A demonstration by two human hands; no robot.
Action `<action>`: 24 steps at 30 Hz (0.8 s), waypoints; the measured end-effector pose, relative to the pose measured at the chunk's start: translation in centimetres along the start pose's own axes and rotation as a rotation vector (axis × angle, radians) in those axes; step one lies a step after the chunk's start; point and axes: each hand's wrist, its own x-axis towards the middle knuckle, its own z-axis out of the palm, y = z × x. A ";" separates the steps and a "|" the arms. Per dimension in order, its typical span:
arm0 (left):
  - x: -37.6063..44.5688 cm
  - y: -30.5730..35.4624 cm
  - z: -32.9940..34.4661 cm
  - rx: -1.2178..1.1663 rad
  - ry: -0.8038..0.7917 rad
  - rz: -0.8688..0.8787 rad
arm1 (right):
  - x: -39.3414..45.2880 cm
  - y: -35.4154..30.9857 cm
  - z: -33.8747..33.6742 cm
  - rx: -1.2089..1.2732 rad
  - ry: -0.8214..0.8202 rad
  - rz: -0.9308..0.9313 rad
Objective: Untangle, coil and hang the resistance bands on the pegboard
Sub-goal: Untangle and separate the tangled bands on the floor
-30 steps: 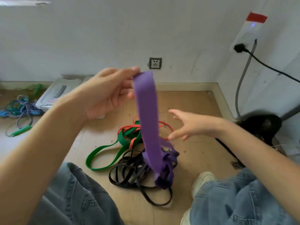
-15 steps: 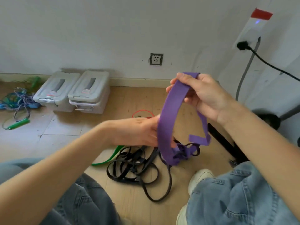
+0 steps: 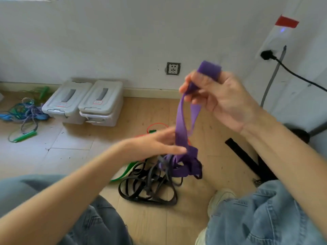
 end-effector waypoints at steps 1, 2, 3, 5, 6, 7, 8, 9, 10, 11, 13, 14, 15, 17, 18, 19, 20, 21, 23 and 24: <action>0.5 -0.5 1.0 0.109 0.057 -0.007 | 0.4 -0.4 -0.2 0.069 0.021 -0.053; 0.7 -0.4 1.5 0.153 0.141 -0.011 | 0.6 -0.6 -0.5 0.094 0.042 -0.075; 0.7 0.2 1.4 0.127 0.223 -0.025 | 0.8 -0.5 -0.9 0.083 0.060 -0.055; 0.4 1.9 -0.2 -0.051 0.338 -0.004 | 0.5 0.1 -2.3 -0.058 0.056 0.140; -0.1 2.9 -1.0 -0.143 0.352 0.045 | -0.1 0.9 -2.8 -0.204 0.002 0.281; -0.6 3.8 -1.7 -0.234 0.352 0.109 | -0.9 2.0 -2.8 -0.362 -0.103 0.403; -1.0 4.6 -1.9 -0.321 0.343 0.172 | -1.7 3.2 -2.3 -0.482 -0.238 0.465; -1.1 5.3 -2.0 -0.386 0.336 0.210 | -2.2 4.3 -1.6 -0.550 -0.340 0.453; -0.9 5.8 -1.9 -0.456 0.352 0.225 | -2.4 5.0 -0.7 -0.582 -0.360 0.397; -0.7 6.1 -1.9 -0.510 0.398 0.228 | -2.2 5.3 0.1 -0.579 -0.303 0.335; -0.9 6.2 -2.6 -0.557 0.479 0.226 | -1.5 4.8 0.7 -0.479 -0.105 0.273; -1.1 5.9 -3.2 -0.472 0.509 0.208 | -1.1 4.3 0.7 -0.398 -0.020 0.247; -1.5 5.2 -3.6 -0.278 0.479 0.173 | -0.6 3.7 0.6 -0.326 0.039 0.221; -2.1 3.5 -2.7 0.065 0.270 0.048 | -0.1 2.8 0.4 -0.219 0.099 0.172; -2.2 2.9 -1.9 0.089 0.216 0.003 | 0.1 2.6 0.4 -0.182 0.114 0.154; -1.8 2.3 -1.5 0.081 0.241 -0.005 | 0.1 2.5 0.5 -0.158 0.136 0.147; -1.5 2.3 -1.2 0.090 0.312 0.026 | 0.1 2.6 0.4 -0.134 0.164 0.153; -1.4 2.6 -1.3 0.136 0.382 0.057 | 0.2 2.6 0.3 -0.110 0.195 0.161; -1.6 3.2 -2.1 0.147 0.449 0.119 | 0.4 2.5 -0.2 -0.051 0.268 0.182; -1.7 3.7 -2.4 0.109 0.474 0.157 | 0.5 2.3 -0.7 -0.031 0.282 0.200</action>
